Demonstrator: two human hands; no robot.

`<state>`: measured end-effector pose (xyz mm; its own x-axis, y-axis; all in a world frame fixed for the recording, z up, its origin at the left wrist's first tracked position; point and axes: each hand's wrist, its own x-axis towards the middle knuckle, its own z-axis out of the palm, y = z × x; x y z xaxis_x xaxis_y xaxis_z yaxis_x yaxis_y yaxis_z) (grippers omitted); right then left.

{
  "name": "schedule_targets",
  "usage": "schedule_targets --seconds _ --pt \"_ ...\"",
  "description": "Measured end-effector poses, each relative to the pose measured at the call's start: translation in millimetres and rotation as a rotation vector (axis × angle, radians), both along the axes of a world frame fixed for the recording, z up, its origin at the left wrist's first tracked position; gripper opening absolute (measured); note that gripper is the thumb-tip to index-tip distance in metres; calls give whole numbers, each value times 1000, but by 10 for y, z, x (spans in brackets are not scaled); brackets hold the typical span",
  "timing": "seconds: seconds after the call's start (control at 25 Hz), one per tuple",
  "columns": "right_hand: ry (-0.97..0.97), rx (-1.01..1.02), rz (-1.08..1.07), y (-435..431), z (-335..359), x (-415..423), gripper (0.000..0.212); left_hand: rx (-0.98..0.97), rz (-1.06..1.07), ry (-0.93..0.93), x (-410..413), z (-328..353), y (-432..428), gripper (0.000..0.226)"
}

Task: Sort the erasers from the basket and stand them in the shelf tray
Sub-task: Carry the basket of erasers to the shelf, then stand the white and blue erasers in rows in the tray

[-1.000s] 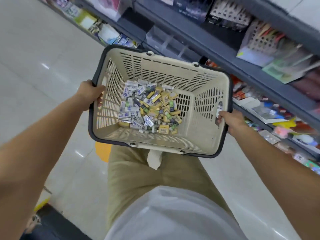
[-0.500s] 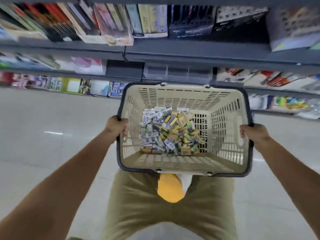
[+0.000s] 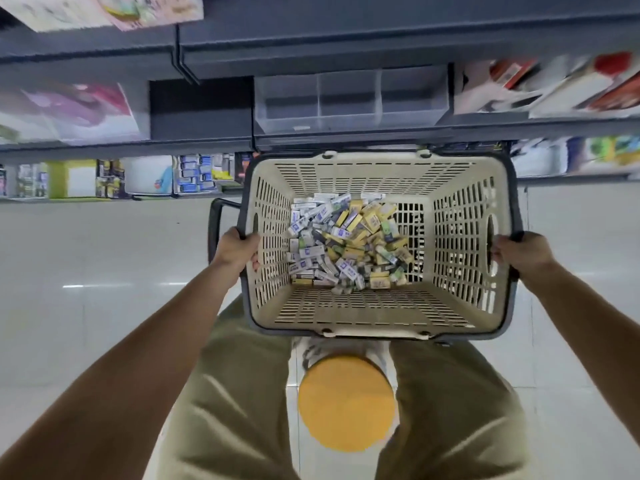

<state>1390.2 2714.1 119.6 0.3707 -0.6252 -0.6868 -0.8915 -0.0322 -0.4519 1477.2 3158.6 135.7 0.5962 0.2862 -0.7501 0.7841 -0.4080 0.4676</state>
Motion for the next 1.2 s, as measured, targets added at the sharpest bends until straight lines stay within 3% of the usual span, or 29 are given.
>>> schedule_targets --seconds 0.28,0.4,0.44,0.52,0.6,0.64,0.76,0.88,1.0,1.2 --pt "22 -34 129 56 -376 64 12 25 77 -7 -50 -501 72 20" --pt "98 -146 303 129 -244 125 19 93 -41 -53 -56 -430 55 9" --pt "102 -292 401 151 -221 111 28 221 -151 -124 -84 -398 40 17" --pt "-52 -618 578 256 -189 28 45 468 -361 -443 -217 -326 -50 45" --pt "-304 -777 744 466 -223 -40 50 477 -512 -692 -393 -350 -259 50" --pt "-388 -743 817 599 -306 -33 47 399 -578 -682 -441 -453 -385 47" --pt "-429 -417 973 1096 -787 122 35 145 -626 -314 -383 -986 -759 42" --pt "-409 -144 1165 1516 -1318 390 24 84 -586 -106 -60 -1498 -938 37" --pt "-433 -151 1333 1773 -1768 620 22 149 -567 -71 174 -1839 -971 38" --pt "-420 -331 1547 1991 -2126 796 40 227 -548 -236 291 -2130 -975 36"
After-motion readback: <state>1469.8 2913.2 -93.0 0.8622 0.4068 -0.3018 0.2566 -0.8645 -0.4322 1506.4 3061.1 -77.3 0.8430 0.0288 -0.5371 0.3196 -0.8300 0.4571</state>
